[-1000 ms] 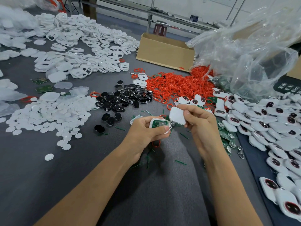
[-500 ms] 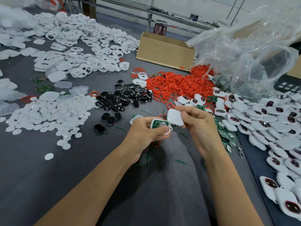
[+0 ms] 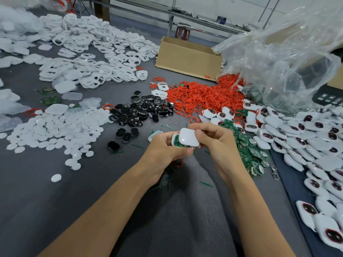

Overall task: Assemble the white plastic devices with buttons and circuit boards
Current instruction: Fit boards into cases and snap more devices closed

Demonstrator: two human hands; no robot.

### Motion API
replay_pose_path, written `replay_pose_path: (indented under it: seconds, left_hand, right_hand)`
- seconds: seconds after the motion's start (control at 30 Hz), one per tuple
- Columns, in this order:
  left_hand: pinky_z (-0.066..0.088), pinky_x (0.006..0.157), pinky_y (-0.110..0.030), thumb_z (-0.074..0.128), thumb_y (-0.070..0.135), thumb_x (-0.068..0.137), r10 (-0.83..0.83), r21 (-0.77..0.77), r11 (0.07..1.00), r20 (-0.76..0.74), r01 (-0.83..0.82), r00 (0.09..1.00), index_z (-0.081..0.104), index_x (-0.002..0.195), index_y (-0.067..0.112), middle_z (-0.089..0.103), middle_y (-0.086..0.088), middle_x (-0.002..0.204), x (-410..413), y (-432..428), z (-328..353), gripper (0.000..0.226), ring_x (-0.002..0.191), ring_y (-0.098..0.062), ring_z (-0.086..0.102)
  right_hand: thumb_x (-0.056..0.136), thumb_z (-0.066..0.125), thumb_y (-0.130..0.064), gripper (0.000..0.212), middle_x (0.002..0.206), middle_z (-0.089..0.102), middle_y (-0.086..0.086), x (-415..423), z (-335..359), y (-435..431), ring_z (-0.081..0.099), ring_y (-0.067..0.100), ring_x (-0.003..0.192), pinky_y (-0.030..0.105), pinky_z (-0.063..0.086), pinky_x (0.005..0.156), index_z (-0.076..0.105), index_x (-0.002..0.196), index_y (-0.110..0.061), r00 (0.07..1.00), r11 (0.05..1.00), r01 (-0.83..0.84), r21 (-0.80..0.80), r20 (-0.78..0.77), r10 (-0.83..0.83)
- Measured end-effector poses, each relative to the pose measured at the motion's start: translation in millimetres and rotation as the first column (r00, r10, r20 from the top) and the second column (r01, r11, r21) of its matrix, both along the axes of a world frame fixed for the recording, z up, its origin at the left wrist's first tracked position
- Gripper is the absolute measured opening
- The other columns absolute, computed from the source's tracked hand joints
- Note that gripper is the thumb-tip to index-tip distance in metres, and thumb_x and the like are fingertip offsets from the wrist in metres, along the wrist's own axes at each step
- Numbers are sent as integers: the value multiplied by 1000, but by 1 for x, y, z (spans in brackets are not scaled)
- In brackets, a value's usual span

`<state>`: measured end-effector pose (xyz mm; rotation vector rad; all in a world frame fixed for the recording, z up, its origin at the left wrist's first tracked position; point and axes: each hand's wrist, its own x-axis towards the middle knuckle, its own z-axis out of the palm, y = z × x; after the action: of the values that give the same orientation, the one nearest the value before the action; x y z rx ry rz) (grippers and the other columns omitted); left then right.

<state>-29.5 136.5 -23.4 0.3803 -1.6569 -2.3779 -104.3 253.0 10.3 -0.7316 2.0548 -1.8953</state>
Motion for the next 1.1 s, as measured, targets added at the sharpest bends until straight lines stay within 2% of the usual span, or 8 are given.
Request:
replay_pose_path:
  seconds: [0.13,0.33,0.43,0.63,0.77,0.9,1.03,1.1]
  left_hand:
    - [54,69,-20,67,-15,76,4,-7,1000,-6,-5,1000,64,112,-1,72,-4,88,0,-1,-2,40,78,-9,64]
    - [53,68,-24,65,-16,77,27,-13,1000,-7,-27,1000,62,114,-4,70,-14,95,0,0,0,39,77,-15,62]
    - [46,55,-22,66,-13,77,28,-8,1000,2,-28,1000,63,111,-4,68,-7,81,1,1,2,35,63,-12,58]
    - [48,97,-45,60,-17,80,36,46,998,19,-37,999,62,110,-1,67,-19,101,1,2,5,33,93,-27,60]
    - [53,94,-34,55,-17,83,25,43,999,37,-26,999,60,116,-4,66,-24,116,2,1,5,36,100,-25,63]
    - [51,98,-38,54,-21,80,17,36,999,49,-19,999,60,115,-6,66,-25,115,3,3,7,39,101,-25,63]
    - [53,95,-36,46,-26,79,23,28,999,76,-25,997,58,116,-6,64,-26,115,2,3,9,44,103,-27,63]
    - [55,90,-32,44,-25,80,26,45,999,91,-30,996,59,115,-5,65,-24,112,1,2,10,43,103,-27,63]
  right_hand:
    - [89,56,6,28,74,68,2,4,-2,-7,54,2,61,13,42,58,71,83,-18,995,999,1,43,-97,3]
    - [84,63,-2,31,78,70,12,7,-10,-12,54,18,67,31,45,62,71,81,-31,962,989,90,117,-266,-56]
    - [82,67,-4,25,75,66,-4,8,-13,-15,51,10,64,24,42,63,71,85,-29,939,979,138,153,-335,-80]
    - [84,67,-9,16,77,64,-11,6,-14,-14,51,8,66,20,41,66,73,92,-21,938,967,147,209,-339,-70]
    - [84,70,-15,17,88,67,-7,4,-13,-11,55,9,73,24,44,69,73,100,-17,959,968,68,242,-284,4]
    - [79,75,-16,27,96,68,-4,-3,-7,-1,61,16,86,29,49,78,71,105,-18,953,944,-74,322,-255,162]
    - [78,77,-15,31,89,64,-13,-7,-6,4,57,0,78,13,42,70,71,107,-20,874,913,-28,406,-434,220]
    - [78,76,-15,29,86,63,-16,-7,-6,4,56,-2,76,15,43,71,72,107,-19,830,907,5,422,-507,231]
